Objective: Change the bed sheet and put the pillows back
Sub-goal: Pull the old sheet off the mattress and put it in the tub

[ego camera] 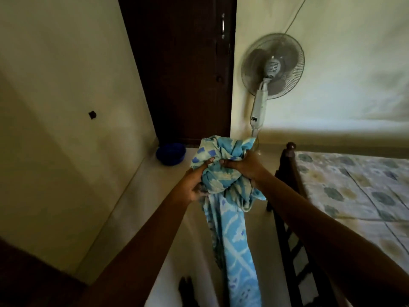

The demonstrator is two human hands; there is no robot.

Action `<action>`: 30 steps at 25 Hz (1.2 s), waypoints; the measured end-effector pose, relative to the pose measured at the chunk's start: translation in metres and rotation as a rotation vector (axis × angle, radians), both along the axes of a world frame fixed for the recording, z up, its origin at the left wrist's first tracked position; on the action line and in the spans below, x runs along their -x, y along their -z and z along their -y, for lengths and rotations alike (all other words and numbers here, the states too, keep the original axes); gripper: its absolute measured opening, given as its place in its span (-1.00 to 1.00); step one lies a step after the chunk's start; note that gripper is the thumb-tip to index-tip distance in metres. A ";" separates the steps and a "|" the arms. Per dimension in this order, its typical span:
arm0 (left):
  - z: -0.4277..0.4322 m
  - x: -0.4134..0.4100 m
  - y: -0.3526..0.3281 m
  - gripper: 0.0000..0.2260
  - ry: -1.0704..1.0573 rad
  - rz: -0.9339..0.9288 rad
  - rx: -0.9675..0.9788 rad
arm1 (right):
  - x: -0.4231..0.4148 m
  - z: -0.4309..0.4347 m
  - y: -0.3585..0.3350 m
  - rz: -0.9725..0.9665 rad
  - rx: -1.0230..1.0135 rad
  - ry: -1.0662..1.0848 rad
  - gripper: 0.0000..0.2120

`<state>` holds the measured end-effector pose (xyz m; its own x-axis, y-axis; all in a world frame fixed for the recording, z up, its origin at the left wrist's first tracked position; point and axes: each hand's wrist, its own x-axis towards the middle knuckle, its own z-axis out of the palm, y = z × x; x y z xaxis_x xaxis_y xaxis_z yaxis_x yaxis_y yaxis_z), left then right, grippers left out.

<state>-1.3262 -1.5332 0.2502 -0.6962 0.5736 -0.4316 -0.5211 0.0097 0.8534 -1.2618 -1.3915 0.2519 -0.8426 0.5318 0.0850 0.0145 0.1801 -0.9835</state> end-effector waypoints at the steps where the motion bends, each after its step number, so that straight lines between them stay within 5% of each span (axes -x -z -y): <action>1: -0.010 0.031 0.007 -0.84 0.002 0.018 -0.046 | 0.031 -0.009 0.006 0.003 0.018 0.006 -0.63; 6: -0.054 0.201 -0.002 -0.70 -0.107 0.059 -0.290 | 0.208 -0.047 -0.008 0.014 0.106 -0.028 -0.64; 18: -0.148 0.581 -0.063 -0.58 -0.291 -0.243 -0.260 | 0.579 -0.131 -0.089 -0.148 0.239 -0.128 -0.65; 24: -0.208 0.756 -0.121 -0.36 -0.376 -0.336 -0.265 | 0.757 -0.191 -0.140 -0.228 0.267 -0.209 -0.59; 27: -0.225 0.834 -0.150 -0.55 -0.358 -0.396 -0.346 | 0.840 -0.210 -0.170 -0.287 0.198 -0.256 -0.58; 30: -0.232 0.899 -0.157 -0.52 -0.403 -0.415 -0.374 | 0.918 -0.224 -0.177 -0.298 0.214 -0.262 -0.55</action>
<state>-2.2252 -1.3011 0.4075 -0.9513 0.2938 0.0935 -0.0516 -0.4507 0.8912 -2.1801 -1.1673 0.4285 -0.9067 0.3359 0.2551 -0.2936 -0.0683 -0.9535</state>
